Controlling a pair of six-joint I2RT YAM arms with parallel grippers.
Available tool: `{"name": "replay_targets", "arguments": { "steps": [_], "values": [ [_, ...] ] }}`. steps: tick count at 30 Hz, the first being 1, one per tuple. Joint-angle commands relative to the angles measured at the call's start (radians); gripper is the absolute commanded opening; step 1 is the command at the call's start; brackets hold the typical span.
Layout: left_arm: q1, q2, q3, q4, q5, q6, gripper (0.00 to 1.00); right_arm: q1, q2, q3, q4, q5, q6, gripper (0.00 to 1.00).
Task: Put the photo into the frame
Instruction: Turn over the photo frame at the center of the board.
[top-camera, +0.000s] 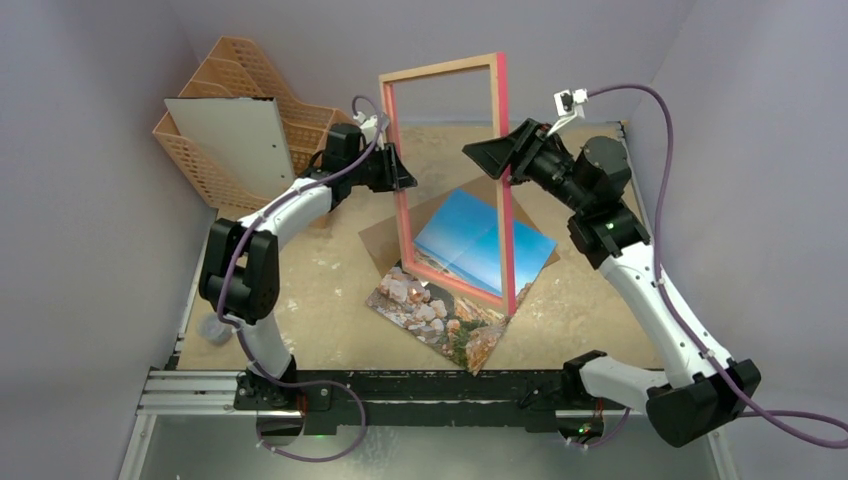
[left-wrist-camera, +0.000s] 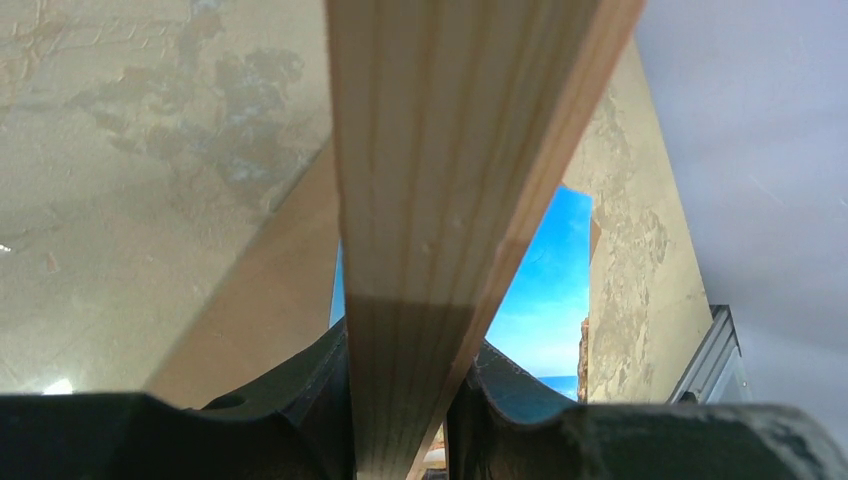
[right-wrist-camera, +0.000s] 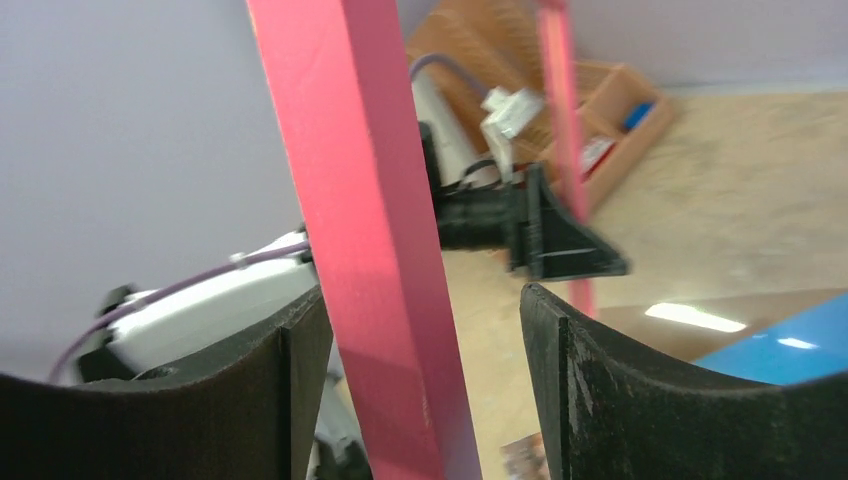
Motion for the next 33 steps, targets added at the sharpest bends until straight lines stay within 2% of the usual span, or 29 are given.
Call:
{"name": "replay_targets", "arguments": {
  "steps": [1,4,9,13,17,21,26,33],
  "values": [
    [0.003,-0.018,0.085,-0.036,-0.001,-0.040,0.00,0.005,-0.070,-0.046,-0.076,0.260,-0.259,0.69],
    [0.003,-0.012,0.095,-0.054,0.003,-0.050,0.00,0.004,-0.071,-0.081,-0.108,0.337,-0.318,0.65],
    [0.001,0.004,0.102,-0.063,0.009,-0.067,0.00,-0.023,-0.018,-0.139,-0.125,0.377,-0.348,0.55],
    [0.000,0.022,0.102,-0.067,0.011,-0.078,0.00,-0.118,0.016,-0.228,-0.070,0.351,-0.334,0.51],
    [-0.002,0.048,0.107,-0.068,0.016,-0.090,0.00,-0.242,0.045,-0.323,0.016,0.286,-0.326,0.49],
    [-0.039,0.096,0.131,-0.051,0.030,-0.115,0.00,-0.296,0.083,-0.372,0.076,0.265,-0.314,0.48],
    [-0.083,0.162,0.159,-0.029,0.028,-0.159,0.00,-0.346,0.125,-0.457,0.117,0.320,-0.263,0.45],
    [-0.113,0.254,0.195,0.077,0.078,-0.252,0.00,-0.432,0.152,-0.533,0.153,0.433,-0.217,0.47]
  ]
}}
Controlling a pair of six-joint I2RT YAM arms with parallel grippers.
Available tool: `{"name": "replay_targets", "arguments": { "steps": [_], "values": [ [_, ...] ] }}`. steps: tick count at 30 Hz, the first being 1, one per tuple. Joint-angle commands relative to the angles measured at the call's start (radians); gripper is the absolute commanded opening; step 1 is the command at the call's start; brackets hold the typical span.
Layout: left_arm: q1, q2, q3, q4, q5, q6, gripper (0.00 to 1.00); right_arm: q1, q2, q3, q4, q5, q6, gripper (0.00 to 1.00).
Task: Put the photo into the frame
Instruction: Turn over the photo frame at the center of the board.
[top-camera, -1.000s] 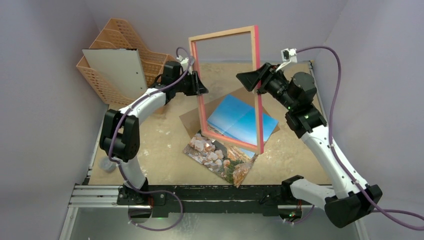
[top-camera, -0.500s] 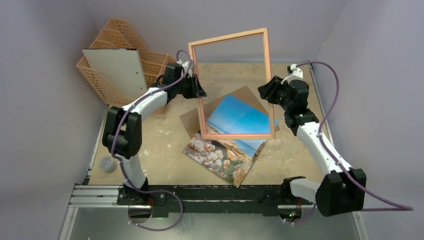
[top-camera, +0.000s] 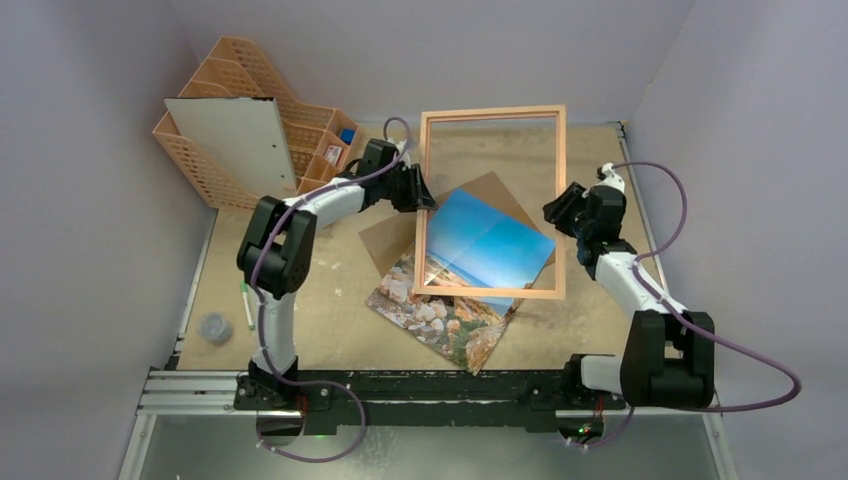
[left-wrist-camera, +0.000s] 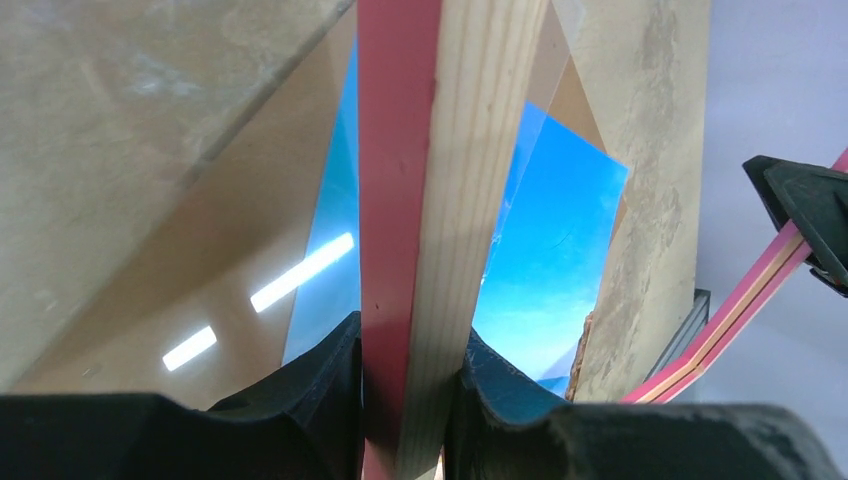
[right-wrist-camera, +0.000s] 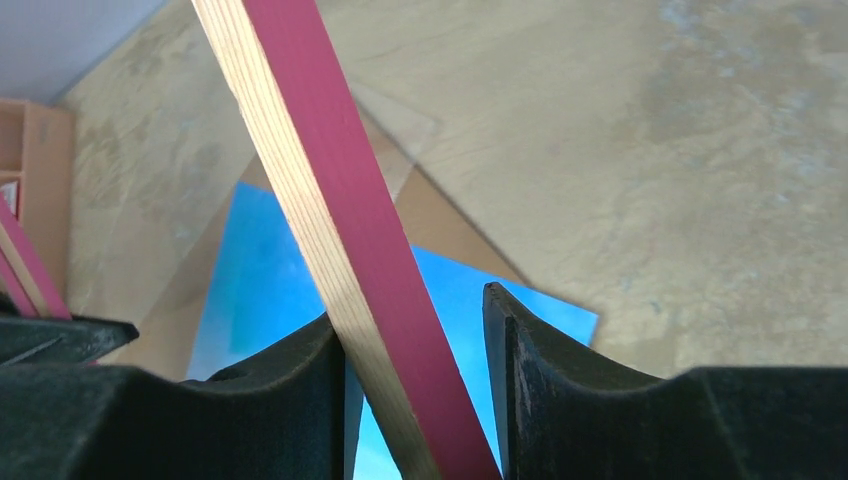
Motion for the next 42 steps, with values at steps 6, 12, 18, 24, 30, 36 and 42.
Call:
{"name": "replay_targets", "arguments": {
  "steps": [6,12,18,24,30,36,42],
  "values": [
    [-0.075,0.106,0.130,0.224,0.108,-0.212,0.00,-0.071,0.094,-0.034,0.111,0.132,0.041,0.48],
    [-0.112,0.153,0.139,0.241,0.078,-0.243,0.00,-0.113,0.145,-0.050,0.127,0.201,0.095,0.57],
    [-0.134,0.182,0.139,0.248,0.071,-0.237,0.00,-0.119,0.161,-0.049,0.139,0.233,0.112,0.68],
    [-0.139,0.203,0.174,0.237,0.063,-0.238,0.00,-0.162,0.211,-0.028,0.137,0.230,0.110,0.72],
    [-0.142,0.247,0.233,0.202,0.066,-0.228,0.00,-0.194,0.257,-0.017,0.159,0.178,0.109,0.73],
    [-0.142,0.279,0.251,0.190,0.063,-0.220,0.00,-0.212,0.255,-0.005,0.131,0.195,0.109,0.90],
    [-0.144,0.303,0.264,0.186,0.070,-0.217,0.00,-0.213,0.224,0.010,0.109,0.159,0.091,0.97]
  ]
}}
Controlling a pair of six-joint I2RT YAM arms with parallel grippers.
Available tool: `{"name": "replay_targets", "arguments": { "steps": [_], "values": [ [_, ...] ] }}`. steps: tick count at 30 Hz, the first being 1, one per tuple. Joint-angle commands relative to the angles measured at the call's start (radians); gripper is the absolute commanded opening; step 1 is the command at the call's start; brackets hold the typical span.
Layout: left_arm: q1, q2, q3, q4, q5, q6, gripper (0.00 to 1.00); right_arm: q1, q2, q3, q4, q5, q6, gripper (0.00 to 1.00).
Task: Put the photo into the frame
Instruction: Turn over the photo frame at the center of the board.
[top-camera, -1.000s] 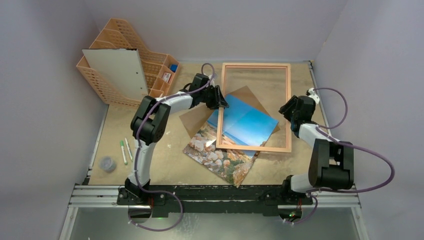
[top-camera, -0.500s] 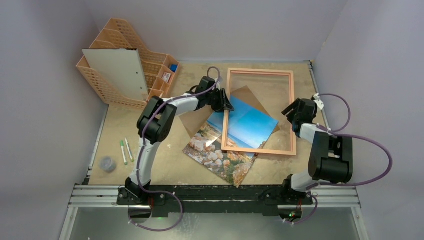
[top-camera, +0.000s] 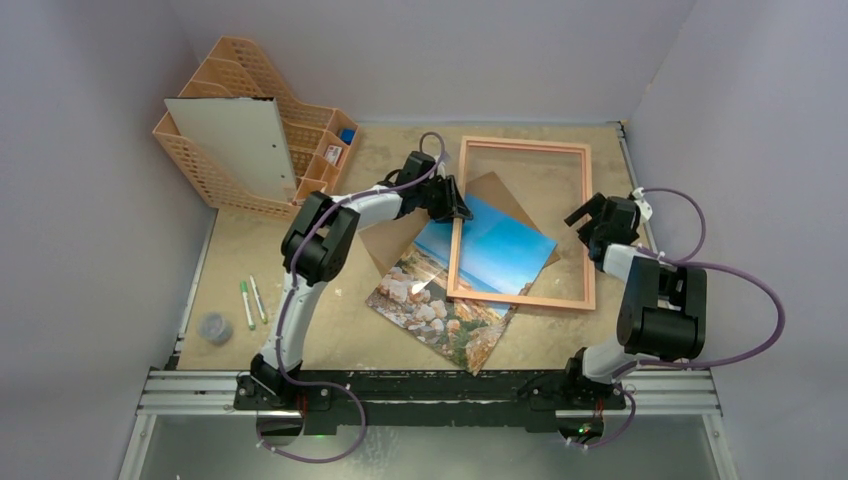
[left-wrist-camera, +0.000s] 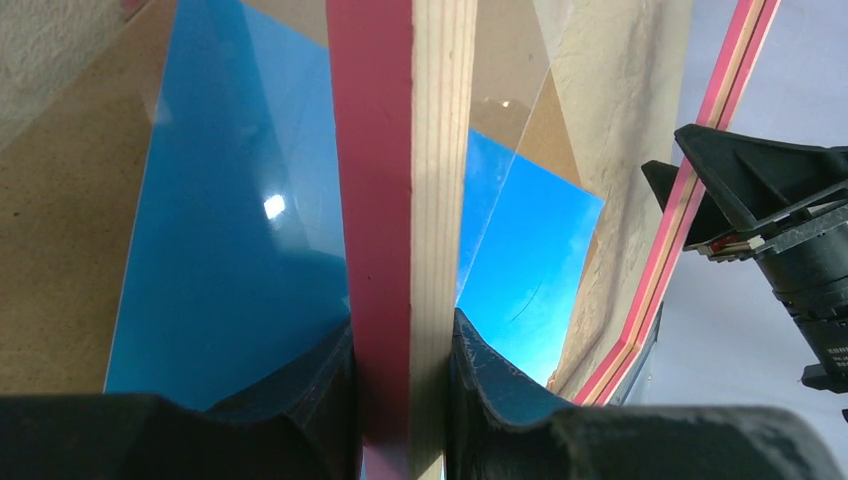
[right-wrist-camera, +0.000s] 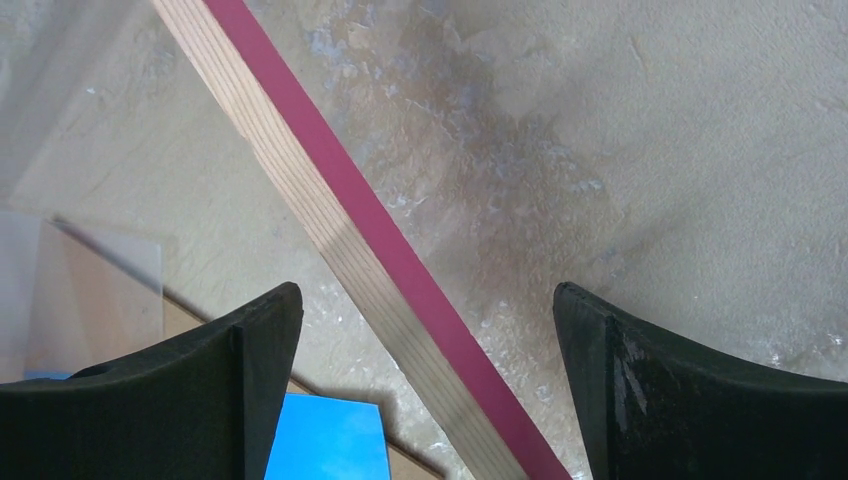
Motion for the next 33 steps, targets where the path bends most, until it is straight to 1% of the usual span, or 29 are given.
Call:
{"name": "replay_targets", "arguments": {
  "steps": [1,6,10,15,17,20,22,24,26,27,29,31,33],
  "values": [
    [-0.007,0.008,0.053,0.063,0.052,-0.011,0.00,-0.004,-0.049,0.051,-0.020,-0.013,-0.009,0.98],
    [-0.013,0.020,0.054,0.069,0.065,-0.009,0.00,-0.004,-0.080,0.067,-0.070,0.043,0.006,0.99],
    [-0.016,0.022,0.051,0.069,0.060,-0.010,0.00,-0.005,-0.092,0.095,-0.138,0.152,0.034,0.99],
    [-0.019,0.026,0.051,0.064,0.056,-0.011,0.00,-0.003,-0.094,0.115,-0.166,0.211,0.049,0.99],
    [-0.021,0.025,0.050,0.055,0.048,-0.010,0.00,-0.004,-0.092,0.125,-0.192,0.212,0.070,0.98],
    [-0.021,0.024,0.047,0.045,0.034,-0.005,0.03,-0.004,-0.102,0.140,-0.209,0.270,0.076,0.98],
    [-0.023,0.025,0.048,0.040,0.030,-0.005,0.06,-0.004,-0.120,0.129,-0.196,0.257,0.071,0.97],
    [-0.023,0.026,0.049,0.037,0.029,-0.003,0.10,-0.003,-0.133,0.125,-0.173,0.211,0.055,0.97],
    [-0.022,0.026,0.051,0.033,0.029,-0.002,0.17,-0.003,-0.133,0.136,-0.165,0.163,0.021,0.96],
    [-0.022,0.024,0.051,0.031,0.028,-0.002,0.22,-0.003,-0.129,0.147,-0.171,0.145,0.010,0.95],
    [-0.022,0.021,0.050,0.024,0.023,0.005,0.27,-0.004,-0.114,0.168,-0.189,0.125,-0.012,0.96],
    [-0.023,0.013,0.054,0.012,0.011,0.018,0.30,-0.002,-0.107,0.179,-0.191,0.120,-0.025,0.99],
    [-0.022,0.003,0.056,-0.014,-0.008,0.030,0.30,-0.002,-0.100,0.172,-0.162,0.073,-0.047,0.98]
  ]
}}
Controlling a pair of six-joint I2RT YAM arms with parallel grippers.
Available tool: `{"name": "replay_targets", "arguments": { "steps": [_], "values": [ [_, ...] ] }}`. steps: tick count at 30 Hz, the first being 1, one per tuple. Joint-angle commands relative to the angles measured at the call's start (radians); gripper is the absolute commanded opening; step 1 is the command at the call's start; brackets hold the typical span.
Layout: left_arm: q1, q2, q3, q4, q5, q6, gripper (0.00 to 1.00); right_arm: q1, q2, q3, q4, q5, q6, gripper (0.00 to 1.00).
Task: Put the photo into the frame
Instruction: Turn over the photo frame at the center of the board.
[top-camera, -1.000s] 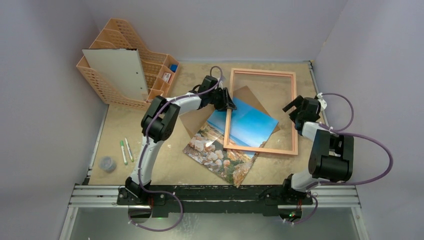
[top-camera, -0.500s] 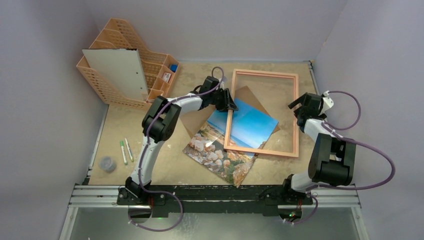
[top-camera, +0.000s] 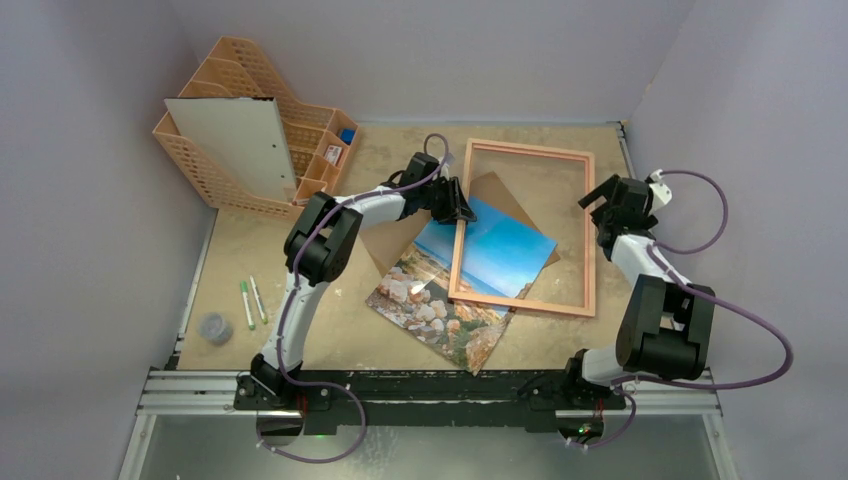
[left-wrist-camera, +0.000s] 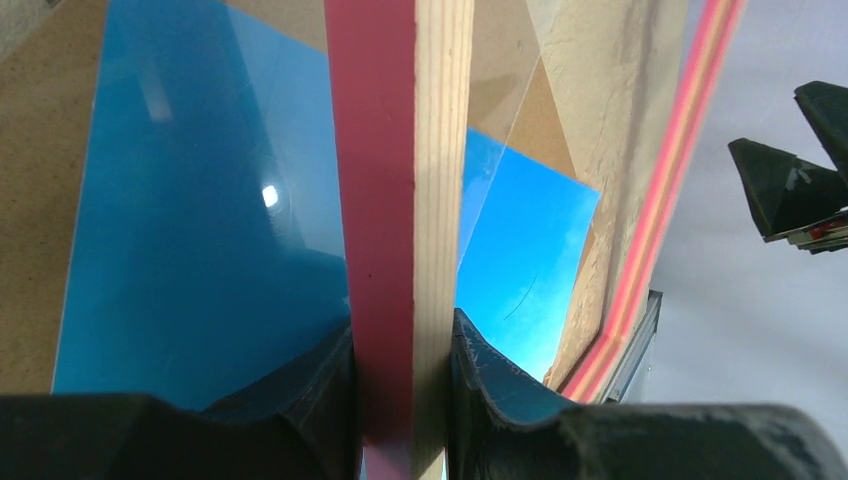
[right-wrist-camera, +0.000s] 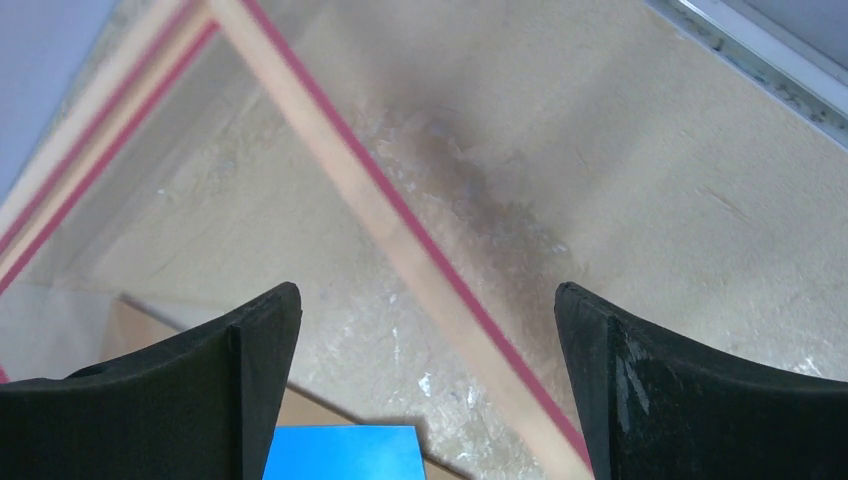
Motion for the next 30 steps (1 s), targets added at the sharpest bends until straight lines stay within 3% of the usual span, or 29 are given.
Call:
{"name": "replay_targets", "arguments": {
  "steps": [1,5,12,18,22,30],
  "values": [
    [-0.009,-0.018,0.042,-0.034,-0.036,0.035,0.28,-0.002,0.017,0.036,0.053,-0.118,-0.081,0.96],
    [-0.006,-0.044,0.032,-0.047,-0.098,0.045,0.17,0.003,0.095,0.079,0.061,-0.280,-0.114,0.88],
    [-0.002,-0.128,-0.077,0.097,-0.182,-0.061,0.01,0.041,0.096,0.105,0.059,-0.364,-0.143,0.87],
    [-0.015,-0.152,-0.164,0.276,-0.155,-0.197,0.00,0.094,0.038,0.118,0.011,-0.391,-0.127,0.86],
    [-0.034,-0.160,-0.178,0.276,-0.158,-0.204,0.23,0.143,-0.008,0.117,-0.029,-0.411,-0.116,0.86],
    [-0.037,-0.239,-0.169,0.029,-0.207,-0.041,0.62,0.190,-0.102,0.053,-0.059,-0.474,-0.015,0.80]
  ]
}}
